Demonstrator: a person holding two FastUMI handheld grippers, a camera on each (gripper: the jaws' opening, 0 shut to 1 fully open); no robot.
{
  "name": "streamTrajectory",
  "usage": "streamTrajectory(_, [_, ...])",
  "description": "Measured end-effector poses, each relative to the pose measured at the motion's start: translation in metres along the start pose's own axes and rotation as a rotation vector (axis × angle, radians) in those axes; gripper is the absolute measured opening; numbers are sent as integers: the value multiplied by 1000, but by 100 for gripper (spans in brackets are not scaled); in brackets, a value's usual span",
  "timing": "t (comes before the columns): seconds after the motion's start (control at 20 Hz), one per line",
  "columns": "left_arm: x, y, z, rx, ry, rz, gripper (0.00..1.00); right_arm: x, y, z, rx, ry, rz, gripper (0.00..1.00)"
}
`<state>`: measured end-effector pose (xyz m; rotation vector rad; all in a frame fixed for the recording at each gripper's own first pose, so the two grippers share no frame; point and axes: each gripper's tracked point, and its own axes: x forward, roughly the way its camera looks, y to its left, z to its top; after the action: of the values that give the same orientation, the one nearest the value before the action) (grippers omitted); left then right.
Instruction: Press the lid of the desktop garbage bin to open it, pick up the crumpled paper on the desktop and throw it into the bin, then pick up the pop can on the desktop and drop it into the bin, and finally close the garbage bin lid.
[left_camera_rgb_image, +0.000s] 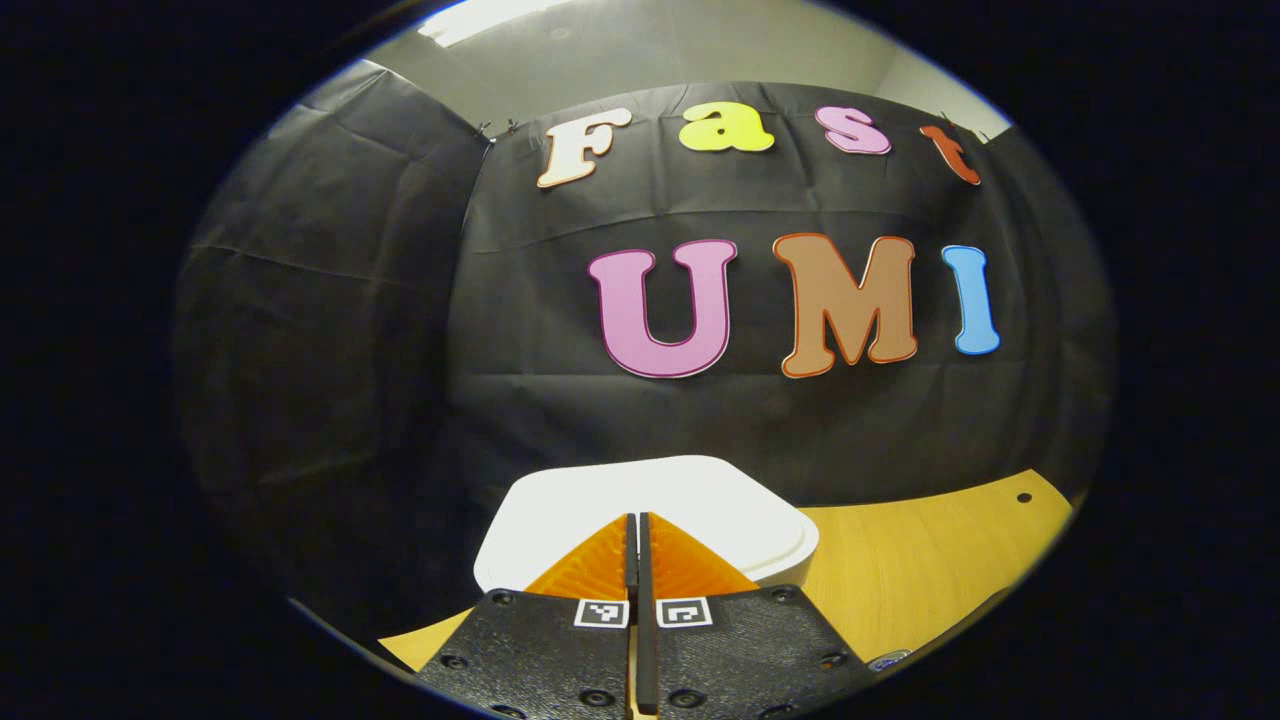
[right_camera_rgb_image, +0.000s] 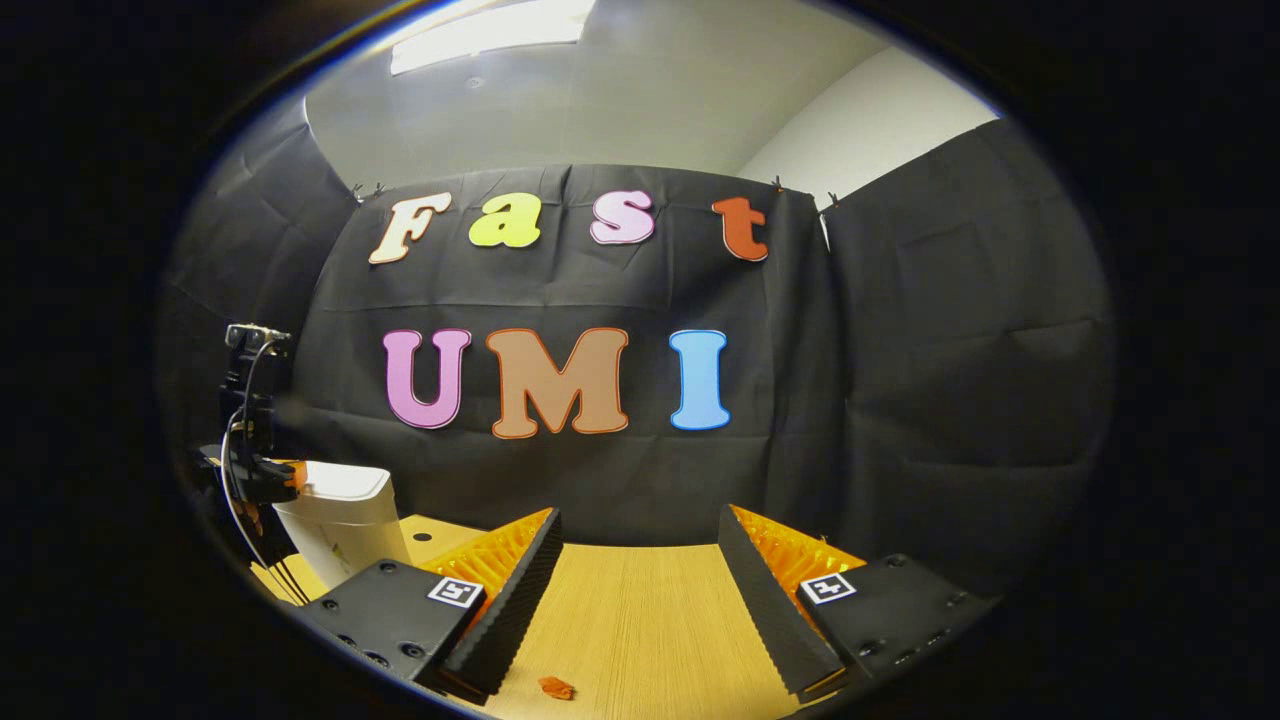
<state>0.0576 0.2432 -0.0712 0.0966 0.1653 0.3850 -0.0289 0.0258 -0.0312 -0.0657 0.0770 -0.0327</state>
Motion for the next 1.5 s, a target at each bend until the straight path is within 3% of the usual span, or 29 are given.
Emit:
streamTrajectory(0.3, [4, -1, -12, 21, -36, 4, 0, 5, 6, -9, -7, 28, 27, 99])
streamTrajectory(0.45, [6, -3, -15, -74, -18, 17, 0, 8, 9, -15, -1, 45, 30, 99])
streamTrajectory(0.6, [5, -2, -15, 8, -30, 9, 0, 9, 9, -9, 22, 28, 39, 99])
streamTrajectory(0.95, [-8, -5, 25, 52, -132, 4, 0, 7, 0, 2, 25, -13, 38, 99])
streamTrajectory(1.1, [-27, -22, 58, 56, -221, -42, 7, 8, 2, 5, 14, -19, 53, 99])
streamTrajectory(1.15, [-34, -30, 66, 51, -240, -71, 3, 9, 5, 6, 14, -22, 61, 99])
streamTrajectory(1.25, [-56, -49, 75, 35, -255, -134, 26, 12, 9, 5, 18, -21, 78, 99])
streamTrajectory(1.35, [-80, -61, 92, 42, -303, -169, 68, 17, 14, 3, 16, -15, 96, 99])
streamTrajectory(1.45, [-100, -72, 103, 51, -344, -195, 72, 21, 23, -3, 14, 1, 121, 99])
streamTrajectory(1.5, [-110, -76, 108, 45, -358, -210, 87, 25, 28, -8, 12, 17, 137, 99])
